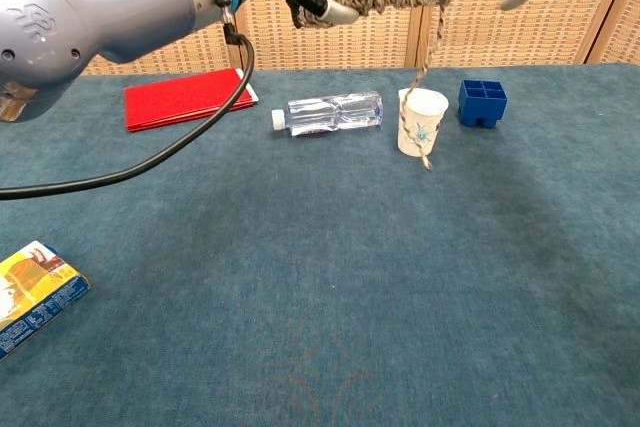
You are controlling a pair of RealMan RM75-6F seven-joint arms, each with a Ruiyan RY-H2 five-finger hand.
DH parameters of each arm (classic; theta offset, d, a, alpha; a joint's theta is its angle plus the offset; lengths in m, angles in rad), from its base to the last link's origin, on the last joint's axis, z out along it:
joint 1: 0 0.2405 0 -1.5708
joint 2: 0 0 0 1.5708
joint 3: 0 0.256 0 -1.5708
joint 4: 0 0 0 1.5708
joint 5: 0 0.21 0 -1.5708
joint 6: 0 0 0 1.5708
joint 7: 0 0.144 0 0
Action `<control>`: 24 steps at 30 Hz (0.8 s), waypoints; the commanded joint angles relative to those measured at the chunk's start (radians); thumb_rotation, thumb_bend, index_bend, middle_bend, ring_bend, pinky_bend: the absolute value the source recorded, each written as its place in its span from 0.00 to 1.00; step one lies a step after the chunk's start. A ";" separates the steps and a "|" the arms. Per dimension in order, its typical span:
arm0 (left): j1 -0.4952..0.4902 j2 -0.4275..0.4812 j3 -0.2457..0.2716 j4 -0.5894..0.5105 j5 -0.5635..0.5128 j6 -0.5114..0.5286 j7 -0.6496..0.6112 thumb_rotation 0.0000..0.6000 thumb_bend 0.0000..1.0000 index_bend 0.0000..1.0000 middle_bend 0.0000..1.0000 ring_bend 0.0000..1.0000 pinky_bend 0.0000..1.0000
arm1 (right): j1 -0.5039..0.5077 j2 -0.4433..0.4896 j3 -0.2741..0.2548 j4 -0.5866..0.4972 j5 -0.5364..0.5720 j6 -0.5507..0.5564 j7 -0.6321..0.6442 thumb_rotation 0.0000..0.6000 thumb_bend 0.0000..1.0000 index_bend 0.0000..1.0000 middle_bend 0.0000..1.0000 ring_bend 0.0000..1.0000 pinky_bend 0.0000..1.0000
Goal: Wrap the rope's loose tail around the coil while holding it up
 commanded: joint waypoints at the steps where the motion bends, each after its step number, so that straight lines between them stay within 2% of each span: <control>1: 0.024 0.034 -0.019 -0.067 -0.034 0.046 0.036 1.00 0.49 0.85 0.70 0.51 0.57 | -0.092 0.059 -0.040 -0.059 -0.079 0.061 0.049 1.00 0.00 0.15 0.00 0.00 0.00; 7: 0.064 0.093 -0.022 -0.182 -0.064 0.103 0.092 1.00 0.49 0.85 0.70 0.51 0.57 | -0.207 0.071 -0.110 -0.063 -0.286 0.178 0.110 1.00 0.00 0.15 0.00 0.00 0.00; 9: 0.096 0.129 -0.018 -0.242 -0.063 0.145 0.110 1.00 0.49 0.85 0.70 0.51 0.57 | -0.280 0.062 -0.171 -0.062 -0.417 0.310 0.071 1.00 0.00 0.11 0.00 0.00 0.00; 12: 0.128 0.172 -0.010 -0.303 -0.061 0.173 0.128 1.00 0.49 0.85 0.70 0.51 0.57 | -0.359 0.044 -0.218 -0.079 -0.523 0.435 0.057 1.00 0.00 0.03 0.00 0.00 0.00; 17: 0.175 0.238 0.010 -0.394 -0.045 0.211 0.156 1.00 0.49 0.85 0.70 0.51 0.57 | -0.458 0.038 -0.280 -0.104 -0.633 0.546 0.049 1.00 0.00 0.02 0.00 0.00 0.00; 24: 0.225 0.302 0.040 -0.485 -0.023 0.248 0.187 1.00 0.49 0.85 0.70 0.51 0.57 | -0.548 0.007 -0.316 -0.050 -0.702 0.626 0.047 1.00 0.00 0.02 0.00 0.00 0.00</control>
